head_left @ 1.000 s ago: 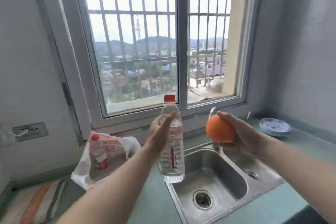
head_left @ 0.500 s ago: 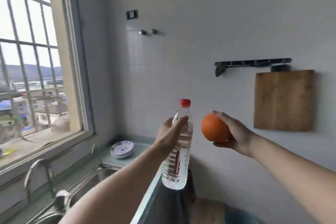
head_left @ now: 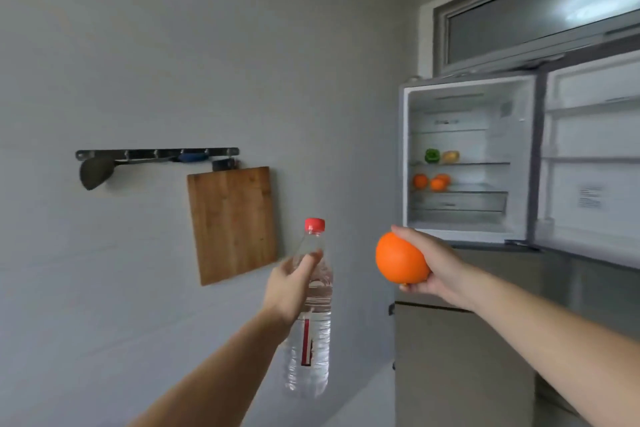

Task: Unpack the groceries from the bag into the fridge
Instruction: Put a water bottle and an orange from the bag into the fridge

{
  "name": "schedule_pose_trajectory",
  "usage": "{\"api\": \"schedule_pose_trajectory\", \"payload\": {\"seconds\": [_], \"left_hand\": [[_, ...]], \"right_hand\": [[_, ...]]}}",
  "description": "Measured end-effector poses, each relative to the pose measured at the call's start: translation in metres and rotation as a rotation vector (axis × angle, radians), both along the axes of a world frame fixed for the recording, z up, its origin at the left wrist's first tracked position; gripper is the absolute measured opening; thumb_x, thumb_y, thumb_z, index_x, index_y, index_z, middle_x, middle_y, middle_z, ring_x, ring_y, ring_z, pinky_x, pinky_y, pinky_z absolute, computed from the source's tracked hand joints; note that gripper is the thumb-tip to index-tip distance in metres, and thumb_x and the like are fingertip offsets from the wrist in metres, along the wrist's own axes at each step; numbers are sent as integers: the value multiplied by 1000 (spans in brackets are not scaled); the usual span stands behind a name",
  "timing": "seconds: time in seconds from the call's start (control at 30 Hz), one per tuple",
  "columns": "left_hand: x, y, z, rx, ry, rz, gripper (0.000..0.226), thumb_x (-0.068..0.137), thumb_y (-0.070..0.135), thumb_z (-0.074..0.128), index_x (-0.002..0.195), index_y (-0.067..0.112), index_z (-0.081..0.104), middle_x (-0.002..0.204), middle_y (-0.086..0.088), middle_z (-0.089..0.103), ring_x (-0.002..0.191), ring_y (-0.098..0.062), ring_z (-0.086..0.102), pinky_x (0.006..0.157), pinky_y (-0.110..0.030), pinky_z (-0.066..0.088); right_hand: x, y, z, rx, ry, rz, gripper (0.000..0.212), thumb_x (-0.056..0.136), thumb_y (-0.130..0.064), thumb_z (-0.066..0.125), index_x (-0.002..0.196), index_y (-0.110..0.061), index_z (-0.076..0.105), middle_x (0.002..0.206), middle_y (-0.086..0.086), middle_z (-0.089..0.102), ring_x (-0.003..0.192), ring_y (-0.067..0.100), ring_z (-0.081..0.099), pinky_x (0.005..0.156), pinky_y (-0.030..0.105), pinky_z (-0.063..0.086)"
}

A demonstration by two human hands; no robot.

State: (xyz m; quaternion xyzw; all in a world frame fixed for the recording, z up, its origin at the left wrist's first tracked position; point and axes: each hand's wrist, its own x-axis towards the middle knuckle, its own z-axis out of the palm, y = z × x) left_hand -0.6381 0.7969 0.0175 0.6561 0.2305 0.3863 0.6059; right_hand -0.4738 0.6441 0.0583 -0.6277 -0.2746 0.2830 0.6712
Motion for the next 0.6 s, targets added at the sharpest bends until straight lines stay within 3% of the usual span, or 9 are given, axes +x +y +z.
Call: {"api": "schedule_pose_trajectory", "payload": {"seconds": [0.27, 0.33, 0.47, 0.6], "left_hand": [[139, -46, 27, 61, 9, -262, 44, 79, 47, 71, 92, 5, 67, 81, -12, 74, 71, -20, 71, 72, -29, 56], [171, -56, 32, 74, 7, -271, 47, 78, 46, 73, 96, 3, 67, 83, -12, 74, 71, -19, 71, 70, -27, 55], [237, -69, 41, 102, -5, -242, 56, 66, 59, 76, 94, 11, 69, 87, -10, 75, 80, -22, 73, 82, -35, 56], [296, -75, 57, 108, -14, -218, 46, 75, 56, 72, 94, 15, 68, 84, -6, 75, 77, -18, 72, 69, -27, 51]], "right_hand": [[105, -70, 7, 27, 2, -274, 43, 74, -48, 74, 109, -27, 59, 115, 15, 58, 91, 36, 66, 61, 38, 55], [134, -82, 7, 40, 2, -297, 44, 74, -48, 74, 111, -28, 59, 116, 15, 57, 94, 36, 66, 61, 37, 56], [191, -94, 9, 58, -7, -289, 38, 77, -46, 73, 107, -28, 59, 115, 14, 57, 93, 36, 65, 63, 39, 57], [247, -101, 13, 76, -16, -308, 34, 77, -47, 73, 103, -29, 61, 115, 12, 56, 95, 36, 65, 65, 39, 58]]}}
